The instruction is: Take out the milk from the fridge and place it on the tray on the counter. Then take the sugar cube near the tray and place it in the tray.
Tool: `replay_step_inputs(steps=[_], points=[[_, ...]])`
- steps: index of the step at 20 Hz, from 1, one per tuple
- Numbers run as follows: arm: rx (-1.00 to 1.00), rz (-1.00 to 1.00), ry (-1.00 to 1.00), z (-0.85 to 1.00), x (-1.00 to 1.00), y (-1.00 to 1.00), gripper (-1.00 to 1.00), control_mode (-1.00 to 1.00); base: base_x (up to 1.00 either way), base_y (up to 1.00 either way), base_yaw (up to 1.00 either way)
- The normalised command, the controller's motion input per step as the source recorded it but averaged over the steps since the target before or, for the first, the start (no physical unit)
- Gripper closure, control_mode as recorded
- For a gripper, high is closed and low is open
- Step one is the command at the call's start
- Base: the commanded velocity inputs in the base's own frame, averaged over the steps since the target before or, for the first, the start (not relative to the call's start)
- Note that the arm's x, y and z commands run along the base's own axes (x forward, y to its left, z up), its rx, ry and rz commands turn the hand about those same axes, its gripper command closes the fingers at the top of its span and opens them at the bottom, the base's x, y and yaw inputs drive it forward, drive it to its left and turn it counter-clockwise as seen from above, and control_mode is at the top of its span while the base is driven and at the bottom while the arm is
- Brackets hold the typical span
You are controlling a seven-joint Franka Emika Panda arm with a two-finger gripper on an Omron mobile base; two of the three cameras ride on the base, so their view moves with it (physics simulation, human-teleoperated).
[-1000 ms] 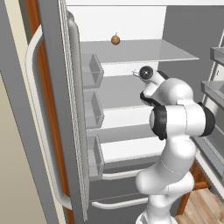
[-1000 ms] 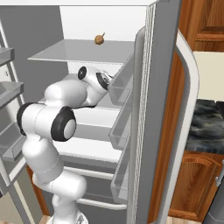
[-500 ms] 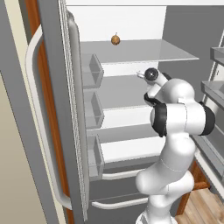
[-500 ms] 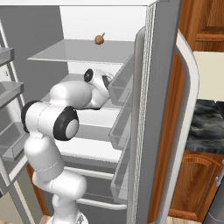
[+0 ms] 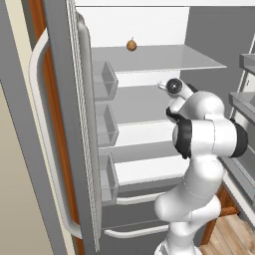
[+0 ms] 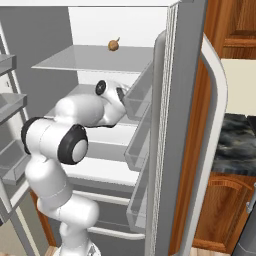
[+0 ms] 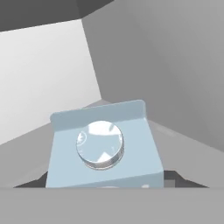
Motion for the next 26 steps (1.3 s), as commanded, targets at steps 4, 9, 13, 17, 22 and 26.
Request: replay_step_inputs(steps=[4,9,13,17,22,26], points=[[0.05,-0.02,-0.11,-0.02,-0.87,-0.05,1.00,-1.00,0.00,0.00,0.00],[0.03,0.00,-0.13,0.00,-0.94,0.00,1.00,-1.00,0.00,0.00,0.00],[0.08,0.00,-0.16,0.00,-1.00,0.01,1.00,-1.00,0.00,0.00,0.00],[0.02,0.00,-0.06,0.32,-1.00,0.19,1.00,-1.00,0.00,0.00,0.00],[0.00,-0.01,0.05,0.97,-0.98,0.22,1.00,-1.00,0.00,0.00,0.00],[-0.05,0.00,0.14,0.77,-0.97,0.07,1.00,-1.00,0.00,0.00,0.00]])
